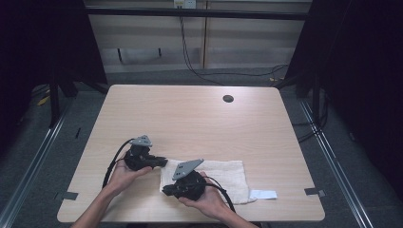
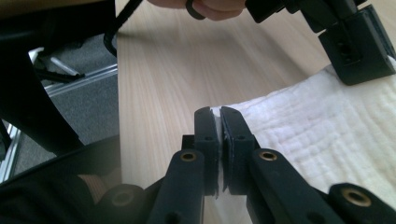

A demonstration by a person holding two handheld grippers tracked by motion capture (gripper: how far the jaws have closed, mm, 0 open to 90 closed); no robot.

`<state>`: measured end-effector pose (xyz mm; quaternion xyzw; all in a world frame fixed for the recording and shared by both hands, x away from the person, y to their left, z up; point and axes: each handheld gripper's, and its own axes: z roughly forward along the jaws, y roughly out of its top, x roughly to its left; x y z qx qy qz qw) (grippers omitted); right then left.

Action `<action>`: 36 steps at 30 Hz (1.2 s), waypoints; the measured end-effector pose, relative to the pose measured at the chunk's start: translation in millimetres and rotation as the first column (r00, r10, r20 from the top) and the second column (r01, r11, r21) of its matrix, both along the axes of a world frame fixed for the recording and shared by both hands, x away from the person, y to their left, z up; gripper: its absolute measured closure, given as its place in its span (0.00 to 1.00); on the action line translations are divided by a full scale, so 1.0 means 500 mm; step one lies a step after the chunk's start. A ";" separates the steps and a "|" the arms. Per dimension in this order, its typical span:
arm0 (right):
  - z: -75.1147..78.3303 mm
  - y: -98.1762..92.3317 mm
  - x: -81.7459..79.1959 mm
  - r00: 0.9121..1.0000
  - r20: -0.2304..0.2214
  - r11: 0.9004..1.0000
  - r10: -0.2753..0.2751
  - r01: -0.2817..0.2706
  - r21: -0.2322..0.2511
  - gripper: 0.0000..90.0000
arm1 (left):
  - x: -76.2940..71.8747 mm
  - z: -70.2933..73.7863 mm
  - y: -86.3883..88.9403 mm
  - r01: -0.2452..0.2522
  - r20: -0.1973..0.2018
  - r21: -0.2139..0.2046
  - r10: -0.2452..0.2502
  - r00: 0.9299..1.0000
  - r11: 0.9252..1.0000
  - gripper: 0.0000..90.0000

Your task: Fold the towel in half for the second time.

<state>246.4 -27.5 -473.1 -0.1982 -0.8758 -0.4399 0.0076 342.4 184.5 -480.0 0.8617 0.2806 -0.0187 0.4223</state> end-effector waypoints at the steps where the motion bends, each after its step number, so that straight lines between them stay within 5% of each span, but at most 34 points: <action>1: 0.003 0.000 0.001 1.000 0.003 1.000 0.000 0.000 0.007 0.96 | 0.001 0.002 0.002 0.000 0.000 -0.004 0.000 1.000 1.000 0.94; 6: 0.024 0.012 0.007 1.000 0.012 0.999 -0.002 0.002 0.051 0.96 | 0.002 0.015 0.019 -0.022 0.001 -0.037 0.022 1.000 0.999 0.94; 16: 0.064 0.046 0.027 0.997 0.067 0.998 0.040 -0.044 0.055 0.96 | 0.011 0.030 0.065 -0.062 -0.001 -0.057 0.062 0.998 0.996 0.94; 23: 0.067 0.062 0.039 0.998 0.048 0.992 0.031 -0.037 0.124 0.96 | 0.012 0.044 0.078 -0.076 0.032 -0.045 0.078 0.996 0.996 0.94; 36: 0.094 0.110 0.062 0.996 0.067 0.986 0.054 -0.064 0.156 0.96 | 0.014 0.075 0.141 -0.145 0.056 -0.085 0.150 0.987 0.986 0.94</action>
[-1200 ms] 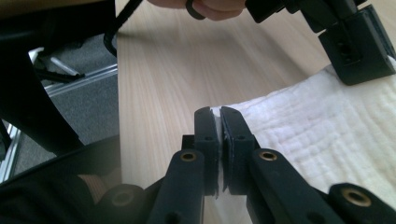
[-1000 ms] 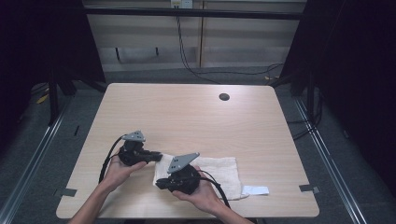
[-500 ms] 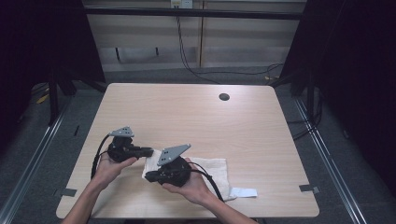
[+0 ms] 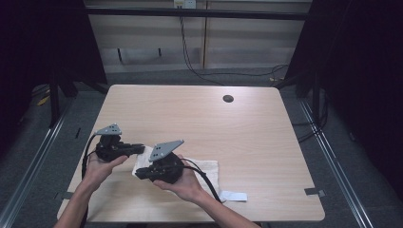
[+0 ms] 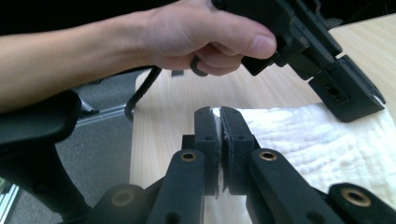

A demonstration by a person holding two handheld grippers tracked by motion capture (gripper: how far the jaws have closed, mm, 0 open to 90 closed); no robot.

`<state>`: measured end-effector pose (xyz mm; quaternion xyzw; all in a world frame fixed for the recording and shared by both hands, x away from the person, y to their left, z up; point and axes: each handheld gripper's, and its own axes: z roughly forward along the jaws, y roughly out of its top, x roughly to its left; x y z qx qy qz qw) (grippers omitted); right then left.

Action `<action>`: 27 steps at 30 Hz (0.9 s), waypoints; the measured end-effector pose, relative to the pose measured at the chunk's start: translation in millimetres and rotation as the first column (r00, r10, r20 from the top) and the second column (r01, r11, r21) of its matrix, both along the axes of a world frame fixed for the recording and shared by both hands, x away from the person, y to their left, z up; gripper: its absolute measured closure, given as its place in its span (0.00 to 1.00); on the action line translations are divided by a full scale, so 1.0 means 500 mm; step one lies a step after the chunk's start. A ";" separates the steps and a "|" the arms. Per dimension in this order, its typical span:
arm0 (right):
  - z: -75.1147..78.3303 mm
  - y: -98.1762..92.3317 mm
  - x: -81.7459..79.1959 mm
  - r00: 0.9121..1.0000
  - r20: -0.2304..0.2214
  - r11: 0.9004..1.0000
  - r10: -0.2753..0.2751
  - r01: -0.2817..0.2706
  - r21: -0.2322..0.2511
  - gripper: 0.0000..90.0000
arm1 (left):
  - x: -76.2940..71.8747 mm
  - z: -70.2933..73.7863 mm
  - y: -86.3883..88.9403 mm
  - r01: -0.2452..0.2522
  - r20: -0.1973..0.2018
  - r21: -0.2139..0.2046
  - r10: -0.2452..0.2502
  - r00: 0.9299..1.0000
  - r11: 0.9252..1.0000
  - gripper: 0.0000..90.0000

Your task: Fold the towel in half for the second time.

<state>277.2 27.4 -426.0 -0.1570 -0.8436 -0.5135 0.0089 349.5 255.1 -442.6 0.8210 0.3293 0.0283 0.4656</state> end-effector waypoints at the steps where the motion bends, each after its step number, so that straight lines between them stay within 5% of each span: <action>1: 0.002 0.004 0.002 1.000 -0.002 1.000 0.001 -0.001 0.004 0.96 | 0.000 0.005 0.006 -0.007 0.002 0.007 0.007 1.000 1.000 0.94; 4: 0.011 0.015 0.006 1.000 0.011 1.000 -0.005 0.004 0.014 0.96 | 0.001 0.032 0.018 -0.037 0.038 0.024 0.036 0.999 0.999 0.94; 8: 0.025 0.019 -0.005 0.999 0.035 0.997 -0.012 0.009 0.078 0.96 | -0.008 0.060 0.006 -0.018 0.078 0.033 0.015 0.997 0.999 0.94; 18: 0.024 -0.032 -0.019 0.996 0.032 0.996 -0.077 0.076 0.042 0.96 | 0.001 0.049 -0.042 0.020 0.055 0.080 -0.025 0.998 0.997 0.94; 27: 0.039 -0.081 -0.025 0.992 0.042 0.993 -0.117 0.116 0.010 0.96 | 0.015 0.056 -0.139 0.074 0.056 0.095 -0.080 0.995 0.993 0.94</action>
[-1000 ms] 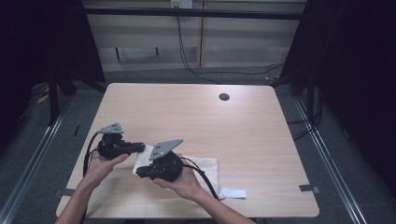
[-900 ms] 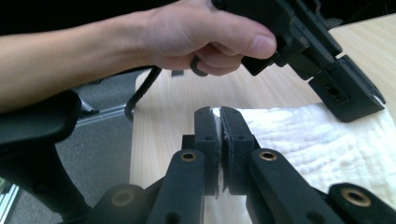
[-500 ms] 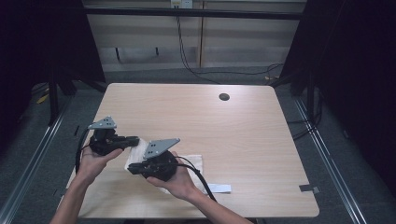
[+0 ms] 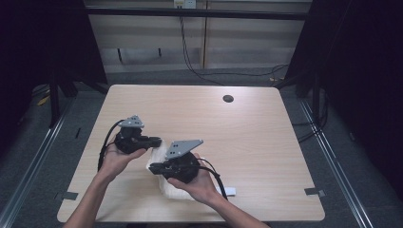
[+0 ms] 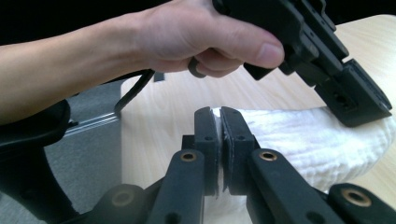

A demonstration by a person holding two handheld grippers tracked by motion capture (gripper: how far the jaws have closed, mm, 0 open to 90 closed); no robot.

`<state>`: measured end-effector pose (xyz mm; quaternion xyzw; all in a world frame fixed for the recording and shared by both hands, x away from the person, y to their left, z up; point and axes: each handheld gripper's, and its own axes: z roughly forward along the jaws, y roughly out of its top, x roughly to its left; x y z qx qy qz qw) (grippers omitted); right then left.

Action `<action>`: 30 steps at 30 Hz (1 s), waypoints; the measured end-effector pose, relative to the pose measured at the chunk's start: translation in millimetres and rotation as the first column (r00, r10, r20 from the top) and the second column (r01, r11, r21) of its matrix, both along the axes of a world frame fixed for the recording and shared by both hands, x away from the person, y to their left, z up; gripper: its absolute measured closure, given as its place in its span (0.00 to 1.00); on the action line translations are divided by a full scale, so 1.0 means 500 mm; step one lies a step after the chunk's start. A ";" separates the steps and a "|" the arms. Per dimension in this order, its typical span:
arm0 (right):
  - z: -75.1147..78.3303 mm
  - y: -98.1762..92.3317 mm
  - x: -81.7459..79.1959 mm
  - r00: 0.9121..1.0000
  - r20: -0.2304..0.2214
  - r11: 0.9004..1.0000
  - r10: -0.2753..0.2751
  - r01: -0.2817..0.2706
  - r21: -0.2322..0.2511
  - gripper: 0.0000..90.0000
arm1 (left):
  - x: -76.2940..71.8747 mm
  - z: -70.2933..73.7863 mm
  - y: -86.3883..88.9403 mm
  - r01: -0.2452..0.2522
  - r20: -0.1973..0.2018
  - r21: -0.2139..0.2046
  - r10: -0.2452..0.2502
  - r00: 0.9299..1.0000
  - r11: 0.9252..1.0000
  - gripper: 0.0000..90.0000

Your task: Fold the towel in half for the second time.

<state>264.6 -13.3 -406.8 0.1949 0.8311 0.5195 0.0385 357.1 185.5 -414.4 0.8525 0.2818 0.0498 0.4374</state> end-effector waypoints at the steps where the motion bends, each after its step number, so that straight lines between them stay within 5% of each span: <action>1: 0.001 -0.005 -0.001 1.000 -0.001 1.000 -0.006 0.006 0.002 0.96 | 0.001 0.001 -0.009 0.010 -0.003 0.004 -0.010 1.000 1.000 0.94; 6: -0.005 -0.042 -0.008 1.000 -0.013 1.000 -0.028 0.028 -0.005 0.96 | 0.004 -0.001 -0.046 0.039 -0.010 0.007 -0.039 0.999 0.999 0.94; 21: -0.068 -0.113 -0.043 0.995 -0.069 0.996 -0.072 0.069 -0.052 0.95 | 0.003 -0.078 -0.144 0.131 -0.108 0.058 -0.125 0.986 0.990 0.93; 25: -0.097 -0.132 -0.044 0.993 -0.071 0.991 -0.093 0.085 -0.106 0.94 | 0.001 -0.104 -0.168 0.118 -0.105 0.084 -0.109 0.988 0.989 0.92; 27: -0.118 -0.145 -0.041 0.989 -0.111 0.988 -0.100 0.086 -0.128 0.94 | -0.003 -0.117 -0.180 0.136 -0.114 0.104 -0.124 0.986 0.985 0.91; 30: -0.131 -0.152 -0.043 0.987 -0.119 0.983 -0.106 0.086 -0.161 0.91 | 0.002 -0.125 -0.186 0.137 -0.131 0.067 -0.127 0.983 0.988 0.89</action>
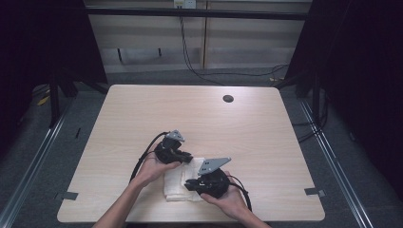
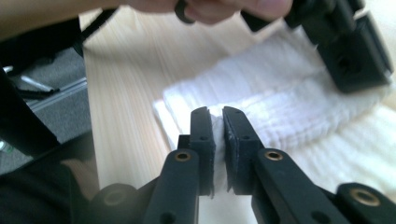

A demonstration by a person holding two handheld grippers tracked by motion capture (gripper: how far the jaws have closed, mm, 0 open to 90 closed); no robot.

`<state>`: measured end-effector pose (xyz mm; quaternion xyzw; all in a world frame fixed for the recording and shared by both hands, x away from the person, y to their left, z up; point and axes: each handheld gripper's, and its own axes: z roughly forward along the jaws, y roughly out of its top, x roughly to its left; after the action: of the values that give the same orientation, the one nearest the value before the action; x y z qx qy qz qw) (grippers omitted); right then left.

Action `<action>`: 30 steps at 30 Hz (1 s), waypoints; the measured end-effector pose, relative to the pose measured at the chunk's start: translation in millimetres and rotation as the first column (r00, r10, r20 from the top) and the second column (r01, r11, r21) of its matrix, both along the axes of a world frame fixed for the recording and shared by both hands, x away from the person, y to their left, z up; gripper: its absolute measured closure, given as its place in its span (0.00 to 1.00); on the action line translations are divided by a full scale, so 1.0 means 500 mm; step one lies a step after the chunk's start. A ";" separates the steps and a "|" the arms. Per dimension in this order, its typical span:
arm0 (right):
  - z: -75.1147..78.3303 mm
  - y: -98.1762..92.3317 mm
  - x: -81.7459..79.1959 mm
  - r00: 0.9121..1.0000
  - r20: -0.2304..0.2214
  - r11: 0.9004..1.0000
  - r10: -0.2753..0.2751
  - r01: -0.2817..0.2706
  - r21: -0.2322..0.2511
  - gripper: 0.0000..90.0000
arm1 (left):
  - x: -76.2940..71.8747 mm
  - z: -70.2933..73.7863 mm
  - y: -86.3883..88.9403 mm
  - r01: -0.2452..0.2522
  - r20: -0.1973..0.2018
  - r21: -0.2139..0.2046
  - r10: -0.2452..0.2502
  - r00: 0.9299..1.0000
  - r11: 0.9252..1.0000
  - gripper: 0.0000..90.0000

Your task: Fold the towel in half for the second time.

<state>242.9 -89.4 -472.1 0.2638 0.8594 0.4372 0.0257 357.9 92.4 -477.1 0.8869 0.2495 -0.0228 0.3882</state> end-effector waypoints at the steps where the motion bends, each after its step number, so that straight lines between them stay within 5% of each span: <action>1: -0.003 -0.003 -0.003 1.000 0.004 1.000 -0.004 0.004 -0.013 0.88 | 0.002 -0.003 -0.002 0.011 -0.015 -0.018 -0.011 1.000 1.000 0.86; 7: -0.016 -0.026 -0.013 1.000 -0.007 0.999 -0.014 0.014 -0.034 0.75 | 0.001 -0.007 -0.020 0.036 -0.025 -0.036 -0.037 0.999 0.999 0.79; 15: -0.019 -0.061 -0.015 0.999 -0.019 0.998 -0.051 0.050 -0.033 0.59 | 0.004 0.014 -0.009 0.034 0.004 -0.114 -0.034 0.999 0.993 0.75; 27: -0.016 -0.098 -0.028 0.996 -0.008 0.995 -0.090 0.090 -0.036 0.60 | -0.011 0.051 0.005 0.003 0.056 -0.143 0.005 0.998 0.990 0.60; 30: -0.006 -0.106 -0.025 0.994 0.010 0.994 -0.107 0.107 -0.028 0.60 | -0.019 0.055 0.009 0.003 0.065 -0.112 0.004 0.998 0.994 0.57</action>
<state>230.4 -142.3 -475.3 0.3072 0.8502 0.4239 0.0563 348.5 96.9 -449.4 0.8638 0.2354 -0.0077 0.4454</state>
